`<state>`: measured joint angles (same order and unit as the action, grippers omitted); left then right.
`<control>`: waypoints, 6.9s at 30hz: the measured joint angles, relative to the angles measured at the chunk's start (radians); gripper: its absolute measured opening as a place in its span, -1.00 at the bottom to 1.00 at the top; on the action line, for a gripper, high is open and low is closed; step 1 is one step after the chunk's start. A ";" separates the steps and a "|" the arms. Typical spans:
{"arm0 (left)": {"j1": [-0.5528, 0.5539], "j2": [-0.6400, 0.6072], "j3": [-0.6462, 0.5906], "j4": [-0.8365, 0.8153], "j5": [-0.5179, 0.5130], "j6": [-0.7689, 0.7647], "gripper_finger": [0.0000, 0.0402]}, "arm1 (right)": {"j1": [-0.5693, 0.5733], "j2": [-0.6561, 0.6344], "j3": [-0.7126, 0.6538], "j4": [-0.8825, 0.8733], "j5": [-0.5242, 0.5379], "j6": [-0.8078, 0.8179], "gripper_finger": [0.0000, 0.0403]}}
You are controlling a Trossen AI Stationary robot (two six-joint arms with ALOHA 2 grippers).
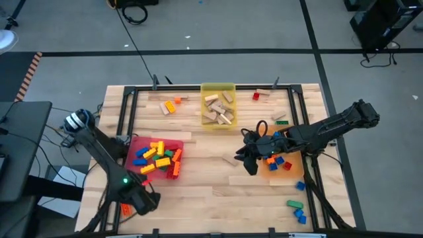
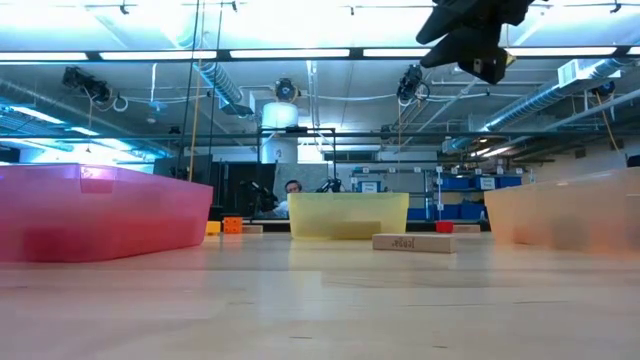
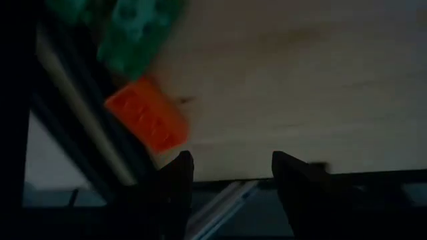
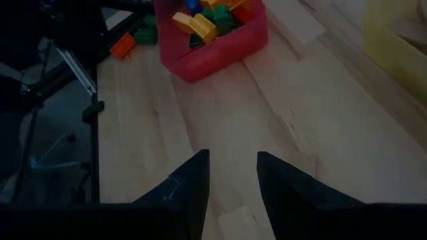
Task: Sort blocks by size
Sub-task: Put the 3 stud orange game piece into the pink bin
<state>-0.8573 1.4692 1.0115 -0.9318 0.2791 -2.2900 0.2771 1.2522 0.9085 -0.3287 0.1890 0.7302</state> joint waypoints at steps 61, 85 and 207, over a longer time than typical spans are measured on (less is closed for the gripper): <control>-0.102 0.275 -0.002 -0.050 0.282 0.152 -0.95 | -0.025 0.000 0.000 0.021 0.004 -0.017 -0.32; -0.115 0.329 0.001 -0.063 0.250 0.181 -0.99 | -0.004 0.000 0.000 0.021 0.004 0.007 -0.32; 0.582 -0.078 -0.100 -0.092 -0.334 0.949 -0.31 | -0.122 0.000 0.000 -0.008 -0.010 -0.194 -0.33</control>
<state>-0.2752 1.3915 0.9112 -1.0242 -0.0554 -1.3413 0.1551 1.2518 0.9081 -0.3371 0.1793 0.5367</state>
